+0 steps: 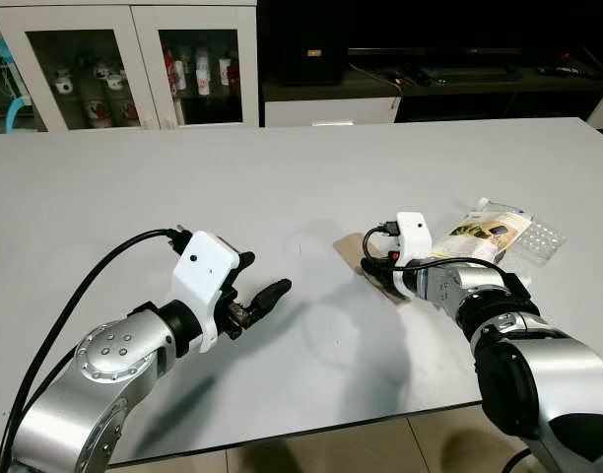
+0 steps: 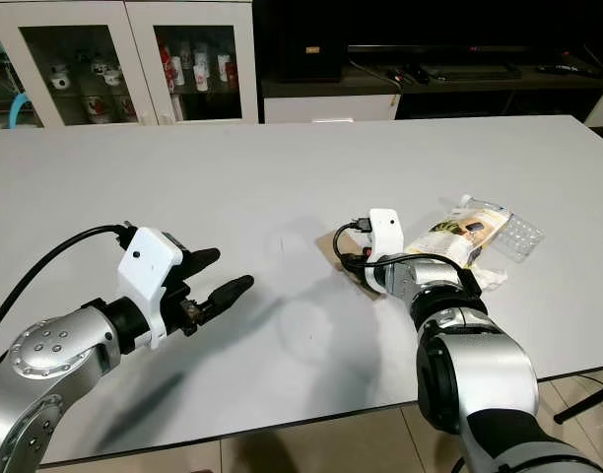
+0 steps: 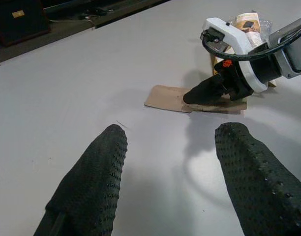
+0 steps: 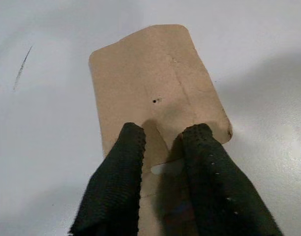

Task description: Picking trash to rubbish bin

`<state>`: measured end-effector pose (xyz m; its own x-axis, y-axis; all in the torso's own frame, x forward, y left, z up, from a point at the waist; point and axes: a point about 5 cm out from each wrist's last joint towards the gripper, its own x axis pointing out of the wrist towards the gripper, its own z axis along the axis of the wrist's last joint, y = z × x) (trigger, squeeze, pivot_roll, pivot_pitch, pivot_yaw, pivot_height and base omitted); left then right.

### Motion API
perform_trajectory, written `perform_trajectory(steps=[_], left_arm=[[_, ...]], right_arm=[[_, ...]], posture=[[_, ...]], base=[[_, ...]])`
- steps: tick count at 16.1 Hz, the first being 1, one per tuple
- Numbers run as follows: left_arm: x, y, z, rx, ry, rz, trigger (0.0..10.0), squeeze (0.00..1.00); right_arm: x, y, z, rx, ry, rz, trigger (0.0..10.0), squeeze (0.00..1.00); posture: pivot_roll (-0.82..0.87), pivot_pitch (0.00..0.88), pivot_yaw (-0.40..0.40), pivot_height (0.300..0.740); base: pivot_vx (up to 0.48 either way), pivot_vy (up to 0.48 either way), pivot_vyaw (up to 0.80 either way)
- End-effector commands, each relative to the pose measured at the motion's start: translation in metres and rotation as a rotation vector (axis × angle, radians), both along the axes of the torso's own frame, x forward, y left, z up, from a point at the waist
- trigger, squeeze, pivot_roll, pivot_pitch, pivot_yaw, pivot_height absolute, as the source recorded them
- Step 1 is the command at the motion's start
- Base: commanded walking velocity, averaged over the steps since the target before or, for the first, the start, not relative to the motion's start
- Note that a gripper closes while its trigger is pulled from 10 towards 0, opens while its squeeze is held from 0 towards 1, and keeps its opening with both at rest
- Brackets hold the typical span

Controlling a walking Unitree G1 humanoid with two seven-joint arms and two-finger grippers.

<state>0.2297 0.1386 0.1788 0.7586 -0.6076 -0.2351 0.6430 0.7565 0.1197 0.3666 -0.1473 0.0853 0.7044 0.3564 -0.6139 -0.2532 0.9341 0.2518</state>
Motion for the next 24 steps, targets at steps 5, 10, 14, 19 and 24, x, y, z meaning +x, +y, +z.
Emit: perform_trajectory(steps=[5, 10, 14, 19, 24], left_arm=[[-0.001, -0.004, -0.001, -0.003, 0.004, -0.016, 10.0, 0.00], [0.000, -0.003, -0.001, 0.003, -0.001, -0.012, 10.0, 0.00], [0.003, -0.005, 0.000, 0.004, -0.003, -0.028, 10.0, 0.00], [0.006, -0.007, 0.000, 0.000, -0.007, -0.031, 10.0, 0.00], [0.007, -0.008, 0.000, -0.002, -0.003, -0.048, 10.0, 0.00]], right_arm=[[0.000, 0.008, 0.002, 0.155, -0.002, -0.009, 0.0, 0.00], [0.006, -0.005, 0.023, 0.095, -0.072, 0.162, 0.0, 0.00], [0.004, -0.011, 0.022, 0.019, -0.092, 0.204, 0.0, 0.00], [0.006, -0.006, 0.035, -0.113, -0.092, 0.351, 10.0, 1.00], [0.000, -0.007, 0.037, -0.170, -0.054, 0.435, 10.0, 1.00]], posture=[[0.09, 0.000, -0.049, 0.740], [0.07, 0.000, -0.037, 0.740], [0.07, 0.000, -0.025, 0.740], [0.05, 0.000, -0.023, 0.740], [0.04, 0.000, -0.016, 0.740]], base=[[0.000, 0.000, 0.00], [0.000, 0.000, 0.00], [0.000, 0.000, 0.00], [0.000, 0.000, 0.00], [0.000, 0.000, 0.00]])
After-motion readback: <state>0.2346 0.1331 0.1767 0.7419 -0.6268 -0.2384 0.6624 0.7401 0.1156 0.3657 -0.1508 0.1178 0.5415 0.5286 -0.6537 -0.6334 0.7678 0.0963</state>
